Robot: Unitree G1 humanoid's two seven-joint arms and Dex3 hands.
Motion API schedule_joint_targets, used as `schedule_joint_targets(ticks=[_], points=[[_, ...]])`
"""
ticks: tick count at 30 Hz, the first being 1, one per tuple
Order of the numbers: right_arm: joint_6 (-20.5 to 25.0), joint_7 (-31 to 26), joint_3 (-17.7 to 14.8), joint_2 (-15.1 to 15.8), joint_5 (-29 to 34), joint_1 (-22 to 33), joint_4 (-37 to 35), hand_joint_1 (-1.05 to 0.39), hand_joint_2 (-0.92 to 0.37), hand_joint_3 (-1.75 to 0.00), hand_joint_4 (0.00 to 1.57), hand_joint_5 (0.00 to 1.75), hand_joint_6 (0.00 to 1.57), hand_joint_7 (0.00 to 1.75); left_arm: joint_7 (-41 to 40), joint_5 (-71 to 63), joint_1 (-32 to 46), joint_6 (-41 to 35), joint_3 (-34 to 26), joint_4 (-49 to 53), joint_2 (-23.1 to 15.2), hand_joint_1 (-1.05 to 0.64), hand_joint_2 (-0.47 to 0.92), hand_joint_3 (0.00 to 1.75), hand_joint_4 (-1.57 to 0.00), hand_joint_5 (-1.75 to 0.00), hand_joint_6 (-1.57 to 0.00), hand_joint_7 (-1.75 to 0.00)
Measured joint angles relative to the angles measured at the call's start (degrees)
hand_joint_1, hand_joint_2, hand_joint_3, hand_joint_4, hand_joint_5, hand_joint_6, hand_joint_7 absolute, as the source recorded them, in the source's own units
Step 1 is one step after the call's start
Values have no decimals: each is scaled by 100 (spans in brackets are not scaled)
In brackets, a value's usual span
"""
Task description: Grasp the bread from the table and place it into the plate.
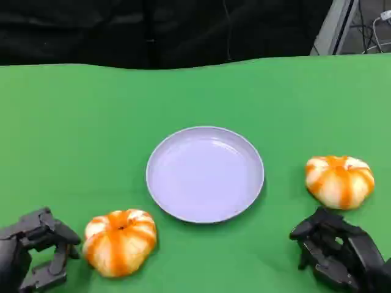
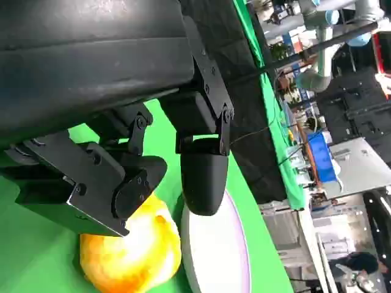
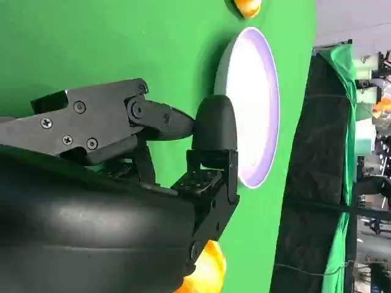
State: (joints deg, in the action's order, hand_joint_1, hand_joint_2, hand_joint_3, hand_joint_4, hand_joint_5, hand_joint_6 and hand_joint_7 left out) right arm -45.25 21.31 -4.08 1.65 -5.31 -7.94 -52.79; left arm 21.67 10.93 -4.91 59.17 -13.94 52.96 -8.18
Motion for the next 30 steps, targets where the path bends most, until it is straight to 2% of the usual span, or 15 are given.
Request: schedule_joint_targets(ticks=[16,23,25,27,28,29,30], points=[[-5,-43,9,1,15,0,0,-27,-92,-48,62,175,65,127,0,62,-7,97,-14,47,-1,11,61,109,-89,-144,-90,-119],[-4,-35,9,2,9,0,0,-27,-92,-48,63,175,65,128,5,96,-19,97,-19,66,0,9,67,97,-85,-136,-88,-106],[-4,-35,8,2,9,-1,0,-27,-92,-48,63,175,65,128,8,105,-33,97,-22,78,1,9,70,92,-85,-127,-90,-93],[-4,-38,9,2,10,-1,0,-28,-92,-48,63,175,65,129,58,209,-36,94,-27,76,10,6,74,74,-92,-74,-96,-47],[-4,-40,9,2,11,-1,0,-28,-92,-48,63,175,65,129,114,306,-36,81,-37,65,24,5,77,67,-98,-57,-101,-31],[-4,-45,10,2,12,-1,0,-27,-92,-48,63,175,65,129,183,398,-36,66,-47,48,38,-5,85,43,-95,-31,-96,-14],[-4,-47,10,2,13,-1,0,-27,-92,-48,63,175,65,129,261,487,-35,48,-58,28,51,-10,89,32,-93,-19,-93,-7]])
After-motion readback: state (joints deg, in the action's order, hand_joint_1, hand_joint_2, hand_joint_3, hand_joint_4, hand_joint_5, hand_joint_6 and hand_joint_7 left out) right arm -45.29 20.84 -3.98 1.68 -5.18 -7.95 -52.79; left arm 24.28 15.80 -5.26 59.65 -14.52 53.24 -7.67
